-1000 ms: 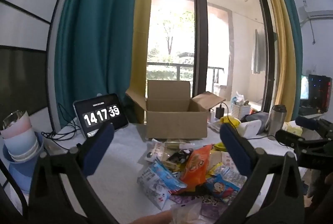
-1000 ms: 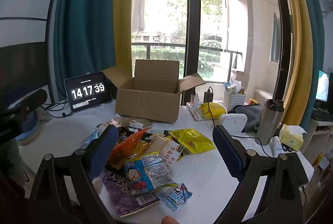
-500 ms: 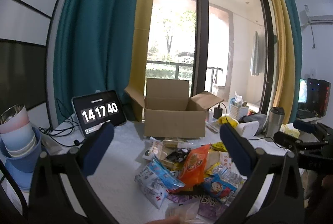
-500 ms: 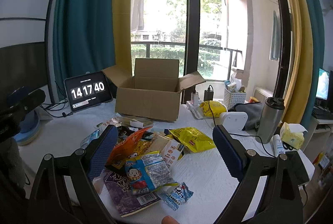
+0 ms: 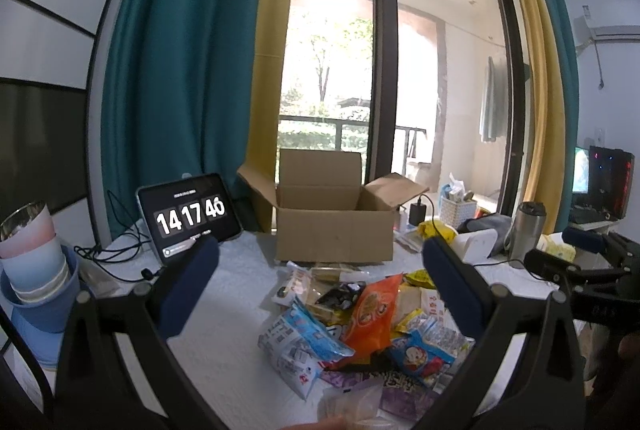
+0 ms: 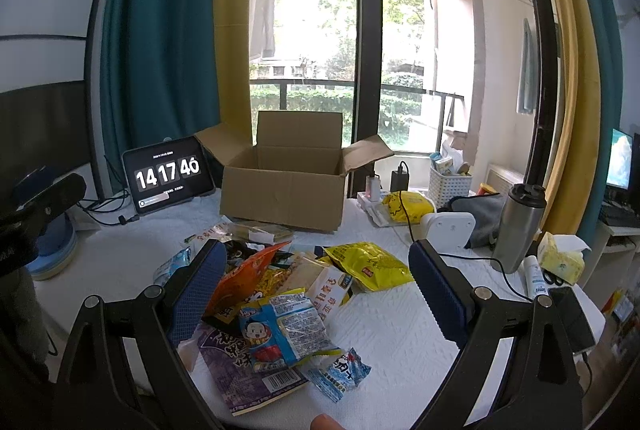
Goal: Organize snacks
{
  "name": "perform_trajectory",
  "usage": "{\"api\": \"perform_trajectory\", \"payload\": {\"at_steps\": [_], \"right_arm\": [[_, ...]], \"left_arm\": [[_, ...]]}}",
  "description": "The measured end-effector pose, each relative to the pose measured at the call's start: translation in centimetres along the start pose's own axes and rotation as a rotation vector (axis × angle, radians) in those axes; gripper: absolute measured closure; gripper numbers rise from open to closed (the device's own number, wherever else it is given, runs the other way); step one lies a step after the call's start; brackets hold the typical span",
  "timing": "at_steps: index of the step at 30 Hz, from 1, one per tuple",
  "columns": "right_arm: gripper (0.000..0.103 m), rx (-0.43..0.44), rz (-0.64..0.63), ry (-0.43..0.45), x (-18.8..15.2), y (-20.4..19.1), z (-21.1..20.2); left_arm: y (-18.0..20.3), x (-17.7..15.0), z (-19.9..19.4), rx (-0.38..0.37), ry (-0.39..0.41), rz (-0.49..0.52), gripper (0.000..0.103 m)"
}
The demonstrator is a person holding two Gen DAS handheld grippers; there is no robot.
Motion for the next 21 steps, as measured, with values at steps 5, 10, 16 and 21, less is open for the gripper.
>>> {"api": "perform_trajectory", "payload": {"at_steps": [5,10,16,21], "right_arm": [[0.008,0.001,0.001,-0.002,-0.12,0.03,-0.02],[0.008,0.001,0.003,-0.003,-0.13,0.10,-0.03],[0.008,0.000,0.004,-0.005,-0.36,0.03,0.09],[0.008,0.001,0.008,-0.015,-0.49,0.01,0.16]], "left_arm": [[0.01,-0.06,0.01,-0.003,-0.003,0.001,0.000],[0.07,-0.08,0.10,-0.005,-0.008,0.005,0.000],[0.08,0.03,0.33,-0.014,-0.018,0.010,0.000],[0.25,0.06,0.60,-0.021,-0.026,0.013,0.000]]}}
Point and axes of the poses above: each gripper's, at about its wrist camera, not at the fingertips, and z roughly the way its jaws point, y to its right, x to its top, the point moved 3 cm from there along z, roughly the way its jaws point, and after that the axes turned 15 degrees about -x, right-handed, at the moved point
